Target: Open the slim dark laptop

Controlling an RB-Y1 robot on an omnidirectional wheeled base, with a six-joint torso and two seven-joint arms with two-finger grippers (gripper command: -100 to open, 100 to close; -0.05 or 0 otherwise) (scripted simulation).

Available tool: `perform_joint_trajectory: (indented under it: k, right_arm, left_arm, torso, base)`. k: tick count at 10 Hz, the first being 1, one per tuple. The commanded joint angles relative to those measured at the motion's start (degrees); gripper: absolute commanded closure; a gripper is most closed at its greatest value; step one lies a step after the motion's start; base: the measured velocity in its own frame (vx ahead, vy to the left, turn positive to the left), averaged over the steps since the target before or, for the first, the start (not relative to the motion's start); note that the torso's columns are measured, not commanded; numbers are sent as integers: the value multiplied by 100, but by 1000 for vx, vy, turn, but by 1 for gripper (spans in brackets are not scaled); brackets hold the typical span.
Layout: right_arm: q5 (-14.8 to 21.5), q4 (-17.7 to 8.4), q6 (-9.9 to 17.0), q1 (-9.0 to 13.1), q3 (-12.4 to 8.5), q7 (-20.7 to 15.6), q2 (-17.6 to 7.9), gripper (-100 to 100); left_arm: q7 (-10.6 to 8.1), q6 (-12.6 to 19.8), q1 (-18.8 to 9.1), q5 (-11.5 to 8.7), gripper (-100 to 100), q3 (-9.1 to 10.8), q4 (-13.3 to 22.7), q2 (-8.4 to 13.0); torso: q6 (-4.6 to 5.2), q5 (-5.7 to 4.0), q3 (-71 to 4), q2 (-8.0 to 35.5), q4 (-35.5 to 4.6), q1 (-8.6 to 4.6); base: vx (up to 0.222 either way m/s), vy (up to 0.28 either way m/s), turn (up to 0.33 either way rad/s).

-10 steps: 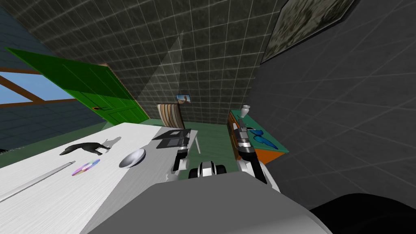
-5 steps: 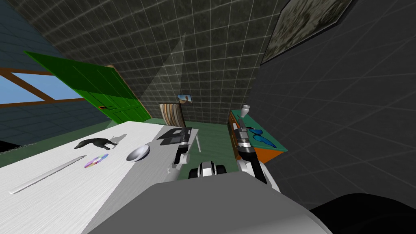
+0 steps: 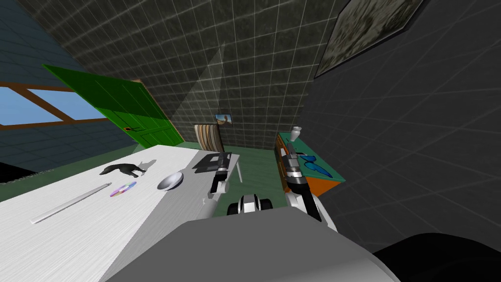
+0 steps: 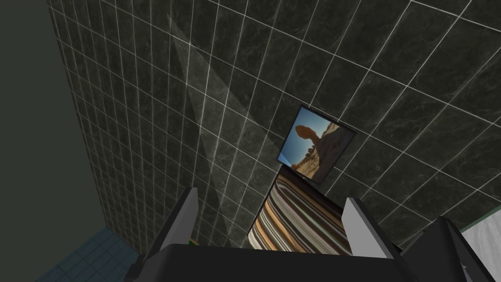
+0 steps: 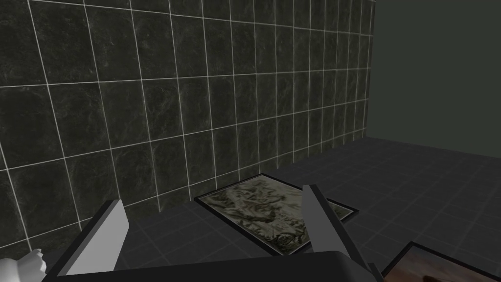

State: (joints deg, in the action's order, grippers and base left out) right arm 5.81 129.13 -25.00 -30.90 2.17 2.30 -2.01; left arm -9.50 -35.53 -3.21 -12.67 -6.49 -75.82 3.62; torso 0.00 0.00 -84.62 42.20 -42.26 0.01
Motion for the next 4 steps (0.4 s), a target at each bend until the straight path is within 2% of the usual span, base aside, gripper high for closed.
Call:
perform_joint_trajectory:
  k: [1,4]
  right_arm:
    - [0,0,0,0,0,0,0,0]
    - [0,0,0,0,0,0,0,0]
  left_arm:
    - [0,0,0,0,0,0,0,0]
    - [0,0,0,0,0,0,0,0]
  torso:
    - [0,0,1,2,-1,-1]
    - [0,0,6,9,-3,-1]
  base:
    - [0,0,0]
    - [0,0,0]
